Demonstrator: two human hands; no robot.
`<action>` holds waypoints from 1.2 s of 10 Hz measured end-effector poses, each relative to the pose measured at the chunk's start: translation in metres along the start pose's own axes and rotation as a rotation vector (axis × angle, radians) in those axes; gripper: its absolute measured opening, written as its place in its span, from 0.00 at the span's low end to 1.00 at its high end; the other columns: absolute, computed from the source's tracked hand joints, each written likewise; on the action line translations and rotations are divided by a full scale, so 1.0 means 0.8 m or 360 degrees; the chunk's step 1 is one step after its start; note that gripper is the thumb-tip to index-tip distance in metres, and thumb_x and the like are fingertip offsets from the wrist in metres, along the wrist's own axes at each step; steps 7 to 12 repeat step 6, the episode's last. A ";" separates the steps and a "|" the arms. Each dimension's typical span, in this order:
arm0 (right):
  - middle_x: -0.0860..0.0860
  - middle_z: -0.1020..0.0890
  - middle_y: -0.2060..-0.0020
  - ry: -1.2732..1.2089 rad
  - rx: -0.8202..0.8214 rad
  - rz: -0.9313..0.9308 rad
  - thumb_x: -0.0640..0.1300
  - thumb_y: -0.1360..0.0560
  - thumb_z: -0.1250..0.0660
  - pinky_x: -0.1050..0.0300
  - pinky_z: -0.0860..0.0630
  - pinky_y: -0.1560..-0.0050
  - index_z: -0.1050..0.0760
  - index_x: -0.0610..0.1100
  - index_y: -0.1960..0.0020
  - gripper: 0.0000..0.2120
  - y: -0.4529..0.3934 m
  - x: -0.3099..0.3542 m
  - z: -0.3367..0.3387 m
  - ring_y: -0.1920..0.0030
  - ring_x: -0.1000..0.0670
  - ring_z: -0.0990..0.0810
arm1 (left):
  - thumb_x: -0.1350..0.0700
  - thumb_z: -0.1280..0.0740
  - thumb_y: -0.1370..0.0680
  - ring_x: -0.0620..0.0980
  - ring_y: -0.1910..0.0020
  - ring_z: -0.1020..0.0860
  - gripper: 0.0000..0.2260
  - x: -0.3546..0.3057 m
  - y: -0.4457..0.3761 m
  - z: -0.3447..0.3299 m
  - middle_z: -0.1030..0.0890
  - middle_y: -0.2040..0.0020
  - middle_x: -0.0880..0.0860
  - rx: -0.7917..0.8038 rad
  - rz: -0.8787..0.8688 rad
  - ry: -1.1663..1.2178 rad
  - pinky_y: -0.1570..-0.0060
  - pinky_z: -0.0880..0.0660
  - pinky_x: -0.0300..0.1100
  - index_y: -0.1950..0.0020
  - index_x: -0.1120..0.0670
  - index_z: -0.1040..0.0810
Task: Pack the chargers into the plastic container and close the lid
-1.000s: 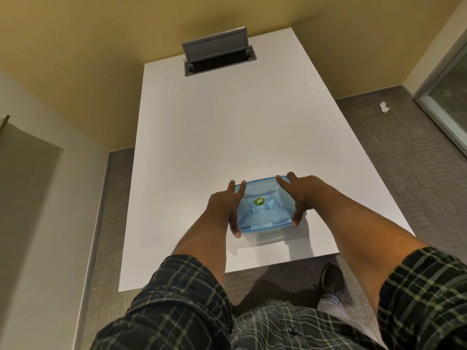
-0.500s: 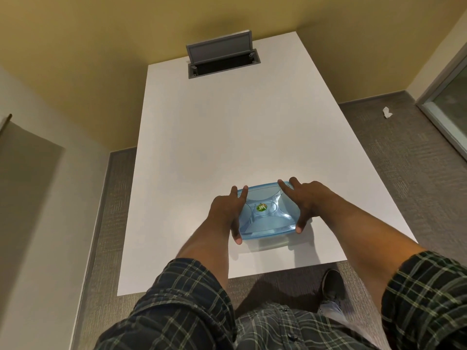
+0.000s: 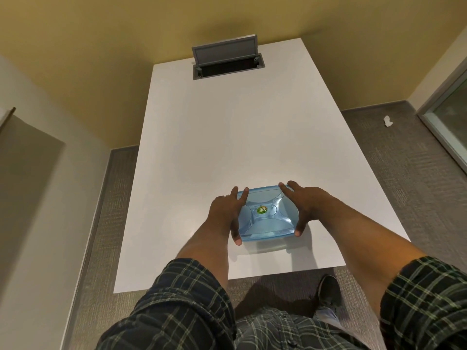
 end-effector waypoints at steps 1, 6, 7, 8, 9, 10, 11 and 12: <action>0.47 0.53 0.20 0.0022 -0.0008 -0.0034 0.60 0.48 0.15 0.49 0.25 0.38 0.67 0.49 0.19 0.76 -0.001 0.002 -0.001 0.32 0.41 0.26 | 0.39 0.15 0.47 0.61 0.26 0.31 0.73 0.000 0.004 0.001 0.57 0.17 0.55 -0.0015 -0.0014 0.0022 0.32 0.28 0.51 0.18 0.46 0.65; 0.47 0.53 0.19 -0.0234 -0.0161 -0.0267 0.73 0.42 0.25 0.44 0.30 0.33 0.66 0.51 0.20 0.69 0.007 -0.014 0.023 0.26 0.41 0.32 | 0.27 0.36 0.29 0.51 0.18 0.47 0.54 0.046 0.017 0.055 0.51 0.16 0.54 -0.0408 0.0065 0.0288 0.21 0.45 0.49 0.17 0.57 0.56; 0.47 0.53 0.19 -0.0234 -0.0161 -0.0267 0.73 0.42 0.25 0.44 0.30 0.33 0.66 0.51 0.20 0.69 0.007 -0.014 0.023 0.26 0.41 0.32 | 0.27 0.36 0.29 0.51 0.18 0.47 0.54 0.046 0.017 0.055 0.51 0.16 0.54 -0.0408 0.0065 0.0288 0.21 0.45 0.49 0.17 0.57 0.56; 0.47 0.53 0.19 -0.0234 -0.0161 -0.0267 0.73 0.42 0.25 0.44 0.30 0.33 0.66 0.51 0.20 0.69 0.007 -0.014 0.023 0.26 0.41 0.32 | 0.27 0.36 0.29 0.51 0.18 0.47 0.54 0.046 0.017 0.055 0.51 0.16 0.54 -0.0408 0.0065 0.0288 0.21 0.45 0.49 0.17 0.57 0.56; 0.47 0.53 0.19 -0.0234 -0.0161 -0.0267 0.73 0.42 0.25 0.44 0.30 0.33 0.66 0.51 0.20 0.69 0.007 -0.014 0.023 0.26 0.41 0.32 | 0.27 0.36 0.29 0.51 0.18 0.47 0.54 0.046 0.017 0.055 0.51 0.16 0.54 -0.0408 0.0065 0.0288 0.21 0.45 0.49 0.17 0.57 0.56; 0.47 0.53 0.19 -0.0234 -0.0161 -0.0267 0.73 0.42 0.25 0.44 0.30 0.33 0.66 0.51 0.20 0.69 0.007 -0.014 0.023 0.26 0.41 0.32 | 0.27 0.36 0.29 0.51 0.18 0.47 0.54 0.046 0.017 0.055 0.51 0.16 0.54 -0.0408 0.0065 0.0288 0.21 0.45 0.49 0.17 0.57 0.56; 0.47 0.53 0.19 -0.0234 -0.0161 -0.0267 0.73 0.42 0.25 0.44 0.30 0.33 0.66 0.51 0.20 0.69 0.007 -0.014 0.023 0.26 0.41 0.32 | 0.27 0.36 0.29 0.51 0.18 0.47 0.54 0.046 0.017 0.055 0.51 0.16 0.54 -0.0408 0.0065 0.0288 0.21 0.45 0.49 0.17 0.57 0.56; 0.47 0.53 0.19 -0.0234 -0.0161 -0.0267 0.73 0.42 0.25 0.44 0.30 0.33 0.66 0.51 0.20 0.69 0.007 -0.014 0.023 0.26 0.41 0.32 | 0.27 0.36 0.29 0.51 0.18 0.47 0.54 0.046 0.017 0.055 0.51 0.16 0.54 -0.0408 0.0065 0.0288 0.21 0.45 0.49 0.17 0.57 0.56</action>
Point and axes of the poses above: each hand's wrist, its own y-axis away from the middle knuckle, its own z-axis out of the back of the hand, x = y × z, the point moved 10 cm from there along -y, towards the middle knuckle
